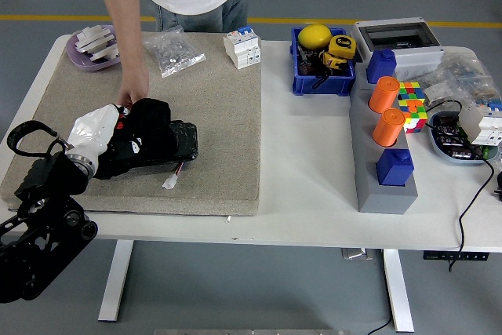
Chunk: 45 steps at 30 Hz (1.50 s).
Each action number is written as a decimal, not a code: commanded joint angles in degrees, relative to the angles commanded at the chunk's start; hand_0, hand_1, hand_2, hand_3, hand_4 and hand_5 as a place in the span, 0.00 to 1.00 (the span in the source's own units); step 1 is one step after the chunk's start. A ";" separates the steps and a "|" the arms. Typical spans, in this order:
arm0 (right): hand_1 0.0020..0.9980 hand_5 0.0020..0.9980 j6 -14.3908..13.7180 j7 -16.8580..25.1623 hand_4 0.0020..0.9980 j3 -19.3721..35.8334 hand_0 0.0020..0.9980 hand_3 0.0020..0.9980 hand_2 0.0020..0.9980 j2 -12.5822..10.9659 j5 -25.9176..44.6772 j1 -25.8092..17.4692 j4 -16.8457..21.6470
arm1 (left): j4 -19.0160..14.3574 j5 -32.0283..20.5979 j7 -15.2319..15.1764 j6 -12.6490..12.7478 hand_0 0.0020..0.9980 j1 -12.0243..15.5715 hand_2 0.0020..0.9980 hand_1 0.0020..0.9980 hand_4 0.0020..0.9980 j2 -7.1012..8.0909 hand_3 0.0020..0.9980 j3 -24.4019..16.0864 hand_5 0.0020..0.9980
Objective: Pick the rag up,wipe the panel,place it on the desk
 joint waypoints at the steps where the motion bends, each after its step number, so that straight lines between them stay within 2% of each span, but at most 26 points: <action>1: 0.51 0.60 0.01 0.01 1.00 -0.01 0.74 0.60 0.65 0.01 0.02 -0.03 0.00 | -0.04 -0.07 0.03 -0.03 0.22 -0.31 0.53 0.19 0.31 -0.12 0.54 0.50 0.00; 10: 0.51 0.60 0.05 0.06 1.00 -0.14 0.73 0.60 0.65 -0.02 0.07 0.12 0.01 | -0.90 -0.49 0.46 -0.38 0.22 -3.15 0.53 0.19 0.32 -0.65 0.54 5.48 0.00; 22: 0.51 0.60 0.10 0.03 1.00 -0.37 0.73 0.60 0.65 -0.05 0.09 0.17 0.03 | -3.16 -0.16 1.26 -0.84 0.21 -4.61 0.53 0.19 0.34 -1.50 0.54 8.12 0.00; 31: 0.51 0.60 0.08 0.00 1.00 -0.45 0.73 0.60 0.65 -0.01 0.09 0.15 0.08 | -2.30 -0.11 1.42 -0.69 0.21 -4.02 0.53 0.19 0.34 -1.85 0.54 7.76 0.00; 45: 0.51 0.60 0.14 -0.09 1.00 -0.17 0.73 0.60 0.65 0.00 0.06 -0.07 0.05 | -0.11 1.09 1.60 -0.23 0.21 -2.00 0.53 0.18 0.35 0.26 0.54 3.38 0.00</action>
